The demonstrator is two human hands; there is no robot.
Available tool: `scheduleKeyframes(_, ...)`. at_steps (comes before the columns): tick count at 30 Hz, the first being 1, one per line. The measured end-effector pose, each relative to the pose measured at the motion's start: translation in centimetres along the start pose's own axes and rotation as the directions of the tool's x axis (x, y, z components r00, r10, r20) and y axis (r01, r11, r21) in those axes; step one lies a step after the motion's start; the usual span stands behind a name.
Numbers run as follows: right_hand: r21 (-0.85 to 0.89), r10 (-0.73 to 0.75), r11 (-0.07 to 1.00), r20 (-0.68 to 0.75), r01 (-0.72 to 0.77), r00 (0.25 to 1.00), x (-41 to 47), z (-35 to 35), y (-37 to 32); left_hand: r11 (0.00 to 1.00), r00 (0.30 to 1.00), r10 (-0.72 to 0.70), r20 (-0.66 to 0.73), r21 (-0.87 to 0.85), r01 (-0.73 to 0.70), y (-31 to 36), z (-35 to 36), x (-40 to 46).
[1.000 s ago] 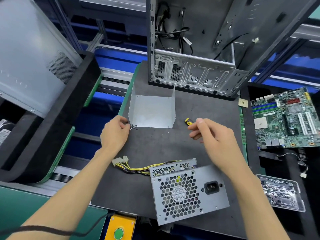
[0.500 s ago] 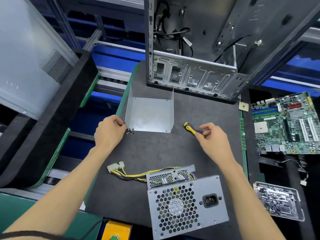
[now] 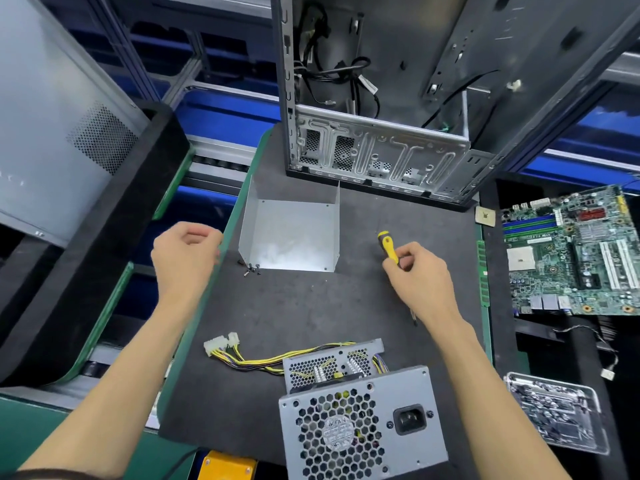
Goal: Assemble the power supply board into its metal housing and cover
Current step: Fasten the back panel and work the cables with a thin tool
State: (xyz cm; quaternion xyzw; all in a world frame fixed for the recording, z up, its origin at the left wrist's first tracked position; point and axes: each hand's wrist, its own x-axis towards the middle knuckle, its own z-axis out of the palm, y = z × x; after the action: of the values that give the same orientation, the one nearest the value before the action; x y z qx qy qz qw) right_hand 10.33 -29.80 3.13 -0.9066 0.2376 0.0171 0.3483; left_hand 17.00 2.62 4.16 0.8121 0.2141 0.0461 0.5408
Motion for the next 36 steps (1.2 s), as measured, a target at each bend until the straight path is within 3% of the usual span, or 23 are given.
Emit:
scheduleKeyframes(4, 0.270, 0.058, 0.962, -0.029, -0.048, 0.998, -0.1, -1.9, -2.1, 0.976, 0.991, 0.122, 0.049, -0.190, -0.110, 3.4, -0.1, -2.0)
scheduleKeyframes(7, 0.422, 0.075, 0.904, 0.012, -0.073, 0.997, -0.4, -3.2, -3.5, 0.954, 0.975, 0.152, 0.161, -0.282, -0.103, 5.3, 0.7, -3.7)
scheduleKeyframes(16, 0.723, 0.031, 0.685, 0.094, -0.089, 0.995, -3.4, -5.9, -5.8, 0.920, 0.793, 0.085, 0.603, -0.354, 0.170, 7.9, 3.0, -8.1)
scheduleKeyframes(20, 0.887, -0.035, 0.457, 0.096, -0.069, 0.995, -5.2, -7.3, -6.4, 0.873, 0.691, 0.107, 0.715, -0.400, 0.279, 8.7, 3.2, -10.5)
scheduleKeyframes(23, 0.949, -0.072, 0.313, 0.064, -0.038, 0.995, -6.6, -8.1, -6.7, 0.833, 0.637, 0.120, 0.761, -0.426, 0.353, 9.1, 2.9, -11.8)
scheduleKeyframes(26, 0.966, -0.076, 0.258, 0.007, 0.012, 0.997, -7.9, -8.7, -7.0, 0.798, 0.617, 0.139, 0.775, -0.457, 0.393, 9.3, 2.3, -12.7)
scheduleKeyframes(36, 0.961, -0.065, 0.242, -0.120, 0.133, 0.991, -11.4, -9.2, -7.8, 0.751, 0.631, 0.160, 0.759, -0.508, 0.422, 9.6, -0.4, -14.7)
